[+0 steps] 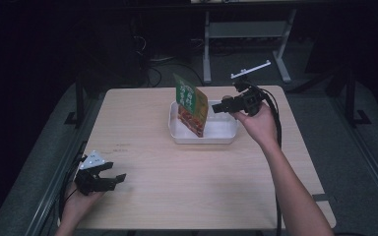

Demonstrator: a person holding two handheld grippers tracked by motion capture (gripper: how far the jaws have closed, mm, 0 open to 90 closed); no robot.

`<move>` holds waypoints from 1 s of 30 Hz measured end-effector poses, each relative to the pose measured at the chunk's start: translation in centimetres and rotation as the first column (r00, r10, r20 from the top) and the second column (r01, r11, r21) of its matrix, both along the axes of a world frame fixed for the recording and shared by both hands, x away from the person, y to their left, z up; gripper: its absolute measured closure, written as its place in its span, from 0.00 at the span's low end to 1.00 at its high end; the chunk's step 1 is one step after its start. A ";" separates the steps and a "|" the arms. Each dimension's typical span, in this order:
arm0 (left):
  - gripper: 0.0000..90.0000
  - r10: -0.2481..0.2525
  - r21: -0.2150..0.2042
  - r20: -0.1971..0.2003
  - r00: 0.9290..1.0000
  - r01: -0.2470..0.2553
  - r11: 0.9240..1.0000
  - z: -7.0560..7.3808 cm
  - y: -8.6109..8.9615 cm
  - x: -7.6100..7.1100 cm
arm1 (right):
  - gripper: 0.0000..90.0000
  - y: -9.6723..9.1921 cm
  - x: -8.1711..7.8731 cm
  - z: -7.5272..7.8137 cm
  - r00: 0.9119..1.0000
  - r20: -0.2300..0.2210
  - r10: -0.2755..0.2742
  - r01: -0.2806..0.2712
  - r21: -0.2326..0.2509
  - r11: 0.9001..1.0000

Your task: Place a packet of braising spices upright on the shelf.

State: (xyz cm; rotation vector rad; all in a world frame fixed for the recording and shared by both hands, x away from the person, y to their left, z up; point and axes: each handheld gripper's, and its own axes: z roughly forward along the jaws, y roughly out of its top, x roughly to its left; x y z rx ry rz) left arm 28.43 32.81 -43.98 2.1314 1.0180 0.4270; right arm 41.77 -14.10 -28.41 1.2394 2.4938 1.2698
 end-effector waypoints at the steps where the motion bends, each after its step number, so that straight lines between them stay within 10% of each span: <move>1: 0.32 -0.002 0.004 0.000 1.000 0.002 1.000 0.0 0.0 0.0 | 0.53 -0.2 -0.1 -0.1 1.000 -0.001 0.000 0.000 0.000 1.000; 30: 0.30 -0.009 -0.006 0.007 1.000 0.009 1.000 0.0 -0.4 -0.1 | 0.49 -6.1 -5.4 -5.8 0.998 -0.055 -0.016 0.017 0.011 1.000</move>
